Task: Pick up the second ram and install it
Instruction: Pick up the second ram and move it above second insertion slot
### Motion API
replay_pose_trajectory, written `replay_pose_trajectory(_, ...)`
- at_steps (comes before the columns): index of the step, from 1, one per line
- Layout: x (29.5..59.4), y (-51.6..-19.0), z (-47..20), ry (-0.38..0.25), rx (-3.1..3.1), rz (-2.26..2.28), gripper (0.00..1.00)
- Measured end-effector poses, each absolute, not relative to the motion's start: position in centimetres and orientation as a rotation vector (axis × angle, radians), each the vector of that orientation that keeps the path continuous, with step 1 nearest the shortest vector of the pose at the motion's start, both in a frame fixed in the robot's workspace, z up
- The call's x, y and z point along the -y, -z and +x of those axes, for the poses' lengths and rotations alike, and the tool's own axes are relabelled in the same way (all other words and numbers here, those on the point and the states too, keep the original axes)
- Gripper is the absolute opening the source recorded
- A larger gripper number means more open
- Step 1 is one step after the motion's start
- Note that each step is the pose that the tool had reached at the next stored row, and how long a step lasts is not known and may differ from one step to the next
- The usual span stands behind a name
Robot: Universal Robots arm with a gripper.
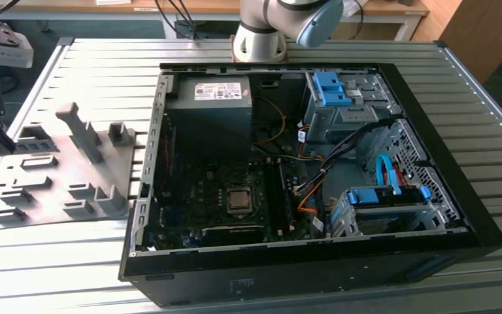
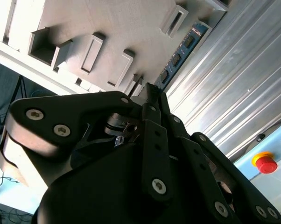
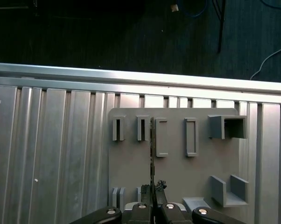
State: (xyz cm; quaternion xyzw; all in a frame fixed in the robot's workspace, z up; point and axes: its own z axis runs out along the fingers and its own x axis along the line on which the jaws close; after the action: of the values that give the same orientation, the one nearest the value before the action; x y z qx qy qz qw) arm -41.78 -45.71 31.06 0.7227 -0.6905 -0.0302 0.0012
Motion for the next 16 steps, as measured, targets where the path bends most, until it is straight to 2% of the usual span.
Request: replay_pose_trajectory(16,45.7,-33.0,-41.8,0.099,2.169,2.270,0.14)
